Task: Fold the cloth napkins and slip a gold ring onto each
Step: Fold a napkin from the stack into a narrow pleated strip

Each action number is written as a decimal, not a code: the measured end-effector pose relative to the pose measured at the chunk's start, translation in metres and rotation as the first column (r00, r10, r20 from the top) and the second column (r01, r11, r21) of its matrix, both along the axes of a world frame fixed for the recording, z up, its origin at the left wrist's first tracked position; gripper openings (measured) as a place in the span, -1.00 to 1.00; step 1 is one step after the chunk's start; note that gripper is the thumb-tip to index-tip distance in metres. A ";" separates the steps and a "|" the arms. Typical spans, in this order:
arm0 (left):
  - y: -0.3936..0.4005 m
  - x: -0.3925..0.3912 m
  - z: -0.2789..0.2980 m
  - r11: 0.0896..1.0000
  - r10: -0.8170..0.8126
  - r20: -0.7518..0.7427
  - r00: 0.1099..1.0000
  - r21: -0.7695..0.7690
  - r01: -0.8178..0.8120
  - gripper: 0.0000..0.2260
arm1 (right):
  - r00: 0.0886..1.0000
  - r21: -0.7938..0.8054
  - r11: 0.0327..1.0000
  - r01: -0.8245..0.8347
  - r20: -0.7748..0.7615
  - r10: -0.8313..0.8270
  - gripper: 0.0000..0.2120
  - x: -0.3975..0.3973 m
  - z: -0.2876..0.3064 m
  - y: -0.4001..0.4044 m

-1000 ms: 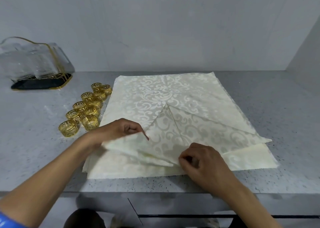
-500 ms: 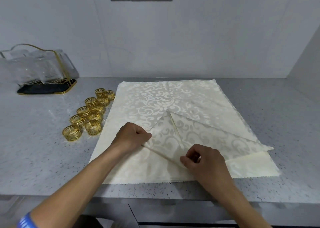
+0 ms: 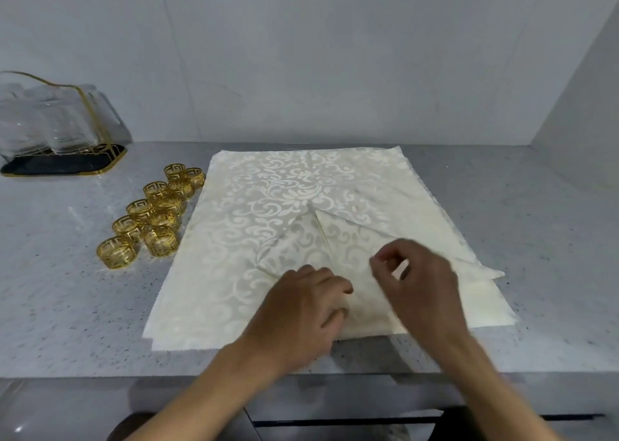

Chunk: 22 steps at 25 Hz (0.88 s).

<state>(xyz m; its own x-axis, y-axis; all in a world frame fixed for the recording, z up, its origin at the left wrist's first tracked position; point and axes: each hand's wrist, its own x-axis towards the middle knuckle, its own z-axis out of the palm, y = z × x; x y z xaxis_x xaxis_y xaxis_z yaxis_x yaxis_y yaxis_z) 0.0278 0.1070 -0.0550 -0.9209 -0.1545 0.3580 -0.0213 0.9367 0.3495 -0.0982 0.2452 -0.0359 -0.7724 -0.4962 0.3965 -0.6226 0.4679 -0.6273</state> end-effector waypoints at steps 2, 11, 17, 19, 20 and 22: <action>0.015 -0.013 -0.014 0.991 -0.058 -0.011 0.998 -0.120 0.056 -0.75 | 0.998 0.144 0.989 0.042 -0.046 -0.036 -0.95 -0.044 0.020 0.022; 0.004 -0.012 -0.016 0.916 -0.010 0.019 1.000 -0.401 0.017 -0.85 | 0.953 0.555 0.800 -0.227 0.296 0.065 -0.78 -0.110 0.013 0.056; -0.016 0.015 -0.023 0.947 -0.008 -0.015 1.000 -0.322 0.002 -0.76 | 0.768 0.326 0.799 -0.506 0.592 0.244 -0.77 -0.099 0.012 0.067; -0.015 0.015 -0.026 0.949 -0.006 -0.040 0.999 -0.315 -0.007 -0.75 | 0.636 0.060 0.857 -0.512 0.696 0.332 -0.82 -0.104 0.023 0.068; -0.015 0.015 -0.027 0.952 0.001 -0.053 0.999 -0.305 -0.017 -0.75 | 0.564 -0.055 0.874 -0.483 0.744 0.359 -0.81 -0.108 0.027 0.065; -0.016 0.016 -0.028 0.957 0.013 -0.063 0.998 -0.288 -0.031 -0.76 | 0.442 -0.215 0.889 -0.405 0.805 0.396 -0.68 -0.114 0.034 0.054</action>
